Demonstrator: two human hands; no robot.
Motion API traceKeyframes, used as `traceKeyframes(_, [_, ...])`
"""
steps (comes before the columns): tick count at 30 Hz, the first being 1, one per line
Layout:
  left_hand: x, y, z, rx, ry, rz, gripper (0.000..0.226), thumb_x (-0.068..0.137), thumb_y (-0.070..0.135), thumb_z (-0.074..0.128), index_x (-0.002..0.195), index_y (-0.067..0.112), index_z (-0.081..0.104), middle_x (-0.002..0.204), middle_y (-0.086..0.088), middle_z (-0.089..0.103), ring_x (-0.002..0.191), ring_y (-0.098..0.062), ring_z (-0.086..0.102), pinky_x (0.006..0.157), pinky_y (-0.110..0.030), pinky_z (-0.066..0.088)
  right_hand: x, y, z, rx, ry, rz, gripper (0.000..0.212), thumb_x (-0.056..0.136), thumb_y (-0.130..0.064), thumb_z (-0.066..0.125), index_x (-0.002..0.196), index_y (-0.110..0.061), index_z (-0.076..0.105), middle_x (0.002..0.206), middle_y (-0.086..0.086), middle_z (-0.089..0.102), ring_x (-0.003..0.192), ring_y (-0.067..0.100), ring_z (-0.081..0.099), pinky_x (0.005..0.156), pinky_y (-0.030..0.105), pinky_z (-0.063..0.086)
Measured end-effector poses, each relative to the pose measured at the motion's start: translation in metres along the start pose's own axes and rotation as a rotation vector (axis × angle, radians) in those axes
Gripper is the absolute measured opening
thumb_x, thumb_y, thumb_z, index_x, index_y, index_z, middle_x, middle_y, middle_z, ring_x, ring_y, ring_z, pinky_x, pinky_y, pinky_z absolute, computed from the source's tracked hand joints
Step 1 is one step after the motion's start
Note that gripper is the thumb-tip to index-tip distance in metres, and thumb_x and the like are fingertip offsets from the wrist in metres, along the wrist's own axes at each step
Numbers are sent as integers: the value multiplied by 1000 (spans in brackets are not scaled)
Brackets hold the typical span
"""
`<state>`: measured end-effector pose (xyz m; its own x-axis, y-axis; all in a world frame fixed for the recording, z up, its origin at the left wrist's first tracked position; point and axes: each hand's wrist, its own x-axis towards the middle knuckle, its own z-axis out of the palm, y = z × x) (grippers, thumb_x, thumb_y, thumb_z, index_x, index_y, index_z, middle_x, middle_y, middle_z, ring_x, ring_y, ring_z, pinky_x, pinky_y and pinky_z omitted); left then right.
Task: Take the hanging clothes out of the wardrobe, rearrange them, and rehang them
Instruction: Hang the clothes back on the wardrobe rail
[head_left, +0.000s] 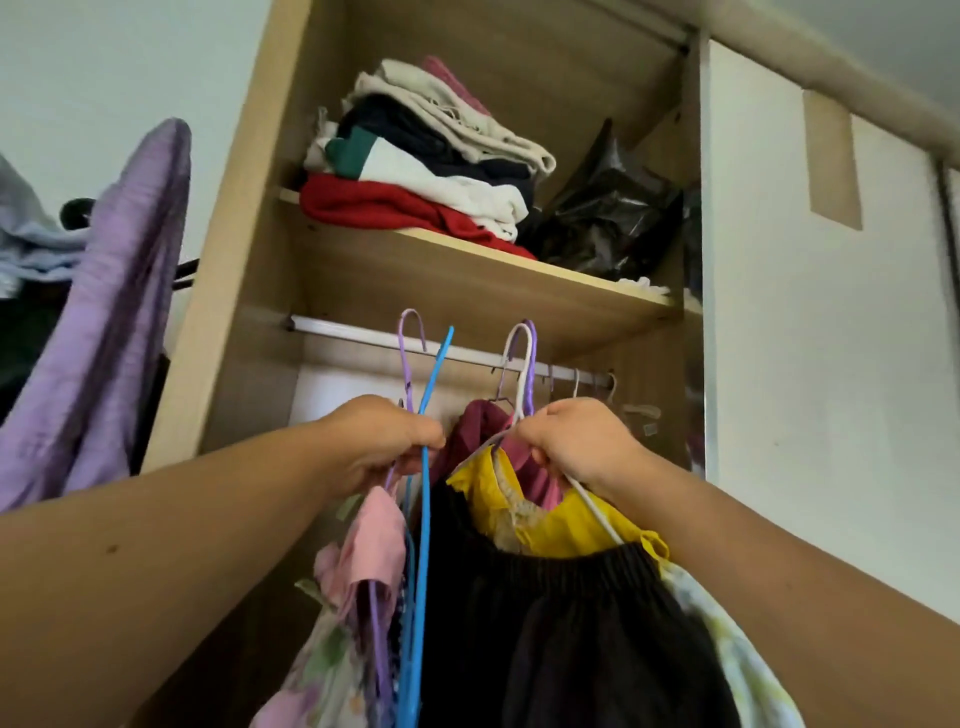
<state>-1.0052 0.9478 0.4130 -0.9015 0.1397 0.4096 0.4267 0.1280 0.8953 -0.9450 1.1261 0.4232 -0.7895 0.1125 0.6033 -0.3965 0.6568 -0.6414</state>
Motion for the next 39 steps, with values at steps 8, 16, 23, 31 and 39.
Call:
traceKeyframes(8, [73, -6, 1, 75, 47, 55, 11, 78, 11, 66, 70, 7, 60, 34, 3, 50, 27, -5, 46, 34, -10, 32, 79, 7, 35, -57, 80, -45, 25, 84, -18, 61, 60, -16, 54, 52, -4, 50, 30, 0, 43, 33, 10, 34])
traceKeyframes(16, [177, -17, -7, 121, 86, 93, 13, 76, 13, 63, 65, 7, 58, 35, -2, 49, 29, -13, 40, 42, -16, 31, 168, 23, 70, -56, 166, -90, 27, 81, -18, 62, 56, -20, 54, 46, -10, 50, 39, 2, 46, 39, 13, 38])
traceKeyframes(23, [238, -19, -18, 132, 87, 146, 11, 78, 13, 65, 69, 7, 61, 39, -2, 52, 49, -18, 47, 57, -26, 37, 225, 36, 81, -13, 211, -90, 23, 81, -16, 62, 59, -18, 56, 57, -2, 57, 55, 13, 54, 58, 27, 49])
traceKeyframes(31, [264, -13, -5, 12, -9, 128, 18, 82, 21, 74, 85, 8, 62, 42, 6, 58, 35, -2, 55, 55, -19, 42, 274, 50, 74, -52, 176, -95, 21, 84, -17, 60, 63, -15, 56, 60, -1, 55, 50, 10, 48, 41, 15, 39])
traceKeyframes(39, [297, -12, 1, -96, 72, 155, 17, 83, 6, 71, 71, 3, 58, 54, -3, 54, 29, -3, 49, 32, -12, 37, 332, 55, 84, -319, 112, -97, 23, 86, -26, 58, 85, -5, 68, 83, 13, 63, 77, 26, 57, 56, 26, 42])
